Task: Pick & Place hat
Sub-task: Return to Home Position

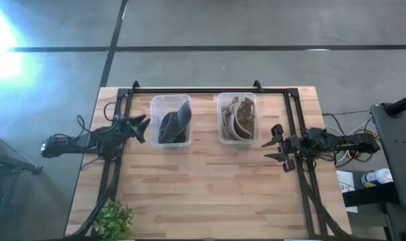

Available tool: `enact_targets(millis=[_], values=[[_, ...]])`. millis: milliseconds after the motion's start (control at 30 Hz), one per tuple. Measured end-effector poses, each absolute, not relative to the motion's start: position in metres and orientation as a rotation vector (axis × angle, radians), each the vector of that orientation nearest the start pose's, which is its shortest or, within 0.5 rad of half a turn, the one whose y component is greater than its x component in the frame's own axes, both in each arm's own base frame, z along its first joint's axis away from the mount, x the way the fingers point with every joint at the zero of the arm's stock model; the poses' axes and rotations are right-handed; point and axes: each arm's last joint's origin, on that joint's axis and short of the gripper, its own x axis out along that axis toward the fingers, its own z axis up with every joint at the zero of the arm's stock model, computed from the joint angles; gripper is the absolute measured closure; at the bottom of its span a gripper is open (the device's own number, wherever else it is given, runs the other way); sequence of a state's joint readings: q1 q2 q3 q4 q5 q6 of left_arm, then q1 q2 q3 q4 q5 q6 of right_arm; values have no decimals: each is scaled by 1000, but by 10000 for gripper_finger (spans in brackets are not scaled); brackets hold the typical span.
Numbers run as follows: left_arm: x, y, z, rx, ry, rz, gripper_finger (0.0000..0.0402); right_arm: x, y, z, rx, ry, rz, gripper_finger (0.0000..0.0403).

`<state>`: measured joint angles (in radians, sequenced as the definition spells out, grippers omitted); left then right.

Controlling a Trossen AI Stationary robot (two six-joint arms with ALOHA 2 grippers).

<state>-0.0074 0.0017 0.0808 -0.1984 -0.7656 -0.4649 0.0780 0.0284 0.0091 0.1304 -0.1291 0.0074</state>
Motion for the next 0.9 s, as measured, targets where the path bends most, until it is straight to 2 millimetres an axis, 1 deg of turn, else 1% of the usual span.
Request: enact_targets(millis=[100, 133, 167, 233, 367, 433, 500, 600, 900], values=[[89, 19, 173, -433, -171, 694, 218, 97, 11, 177, 5, -111, 208, 232], [91, 18, 172, -382, -185, 652, 218, 97, 11, 177, 5, -111, 207, 232], [92, 17, 172, -305, -161, 604, 218, 97, 11, 177, 5, -111, 208, 232], [94, 13, 172, -208, -114, 457, 218, 97, 11, 177, 5, -111, 208, 232], [97, 4, 168, -118, -36, 118, 218, 97, 11, 177, 5, -111, 208, 232], [97, 1, 166, -94, -8, 0, 218, 97, 11, 177, 5, -111, 208, 232], [97, 1, 166, -87, -8, -8, 218, 97, 11, 177, 4, -111, 208, 232], [97, 3, 166, -72, -11, 39, 218, 97, 11, 177, 4, -111, 208, 232], [97, 4, 168, -111, -39, 73, 218, 97, 11, 177, 4, -111, 208, 232]])
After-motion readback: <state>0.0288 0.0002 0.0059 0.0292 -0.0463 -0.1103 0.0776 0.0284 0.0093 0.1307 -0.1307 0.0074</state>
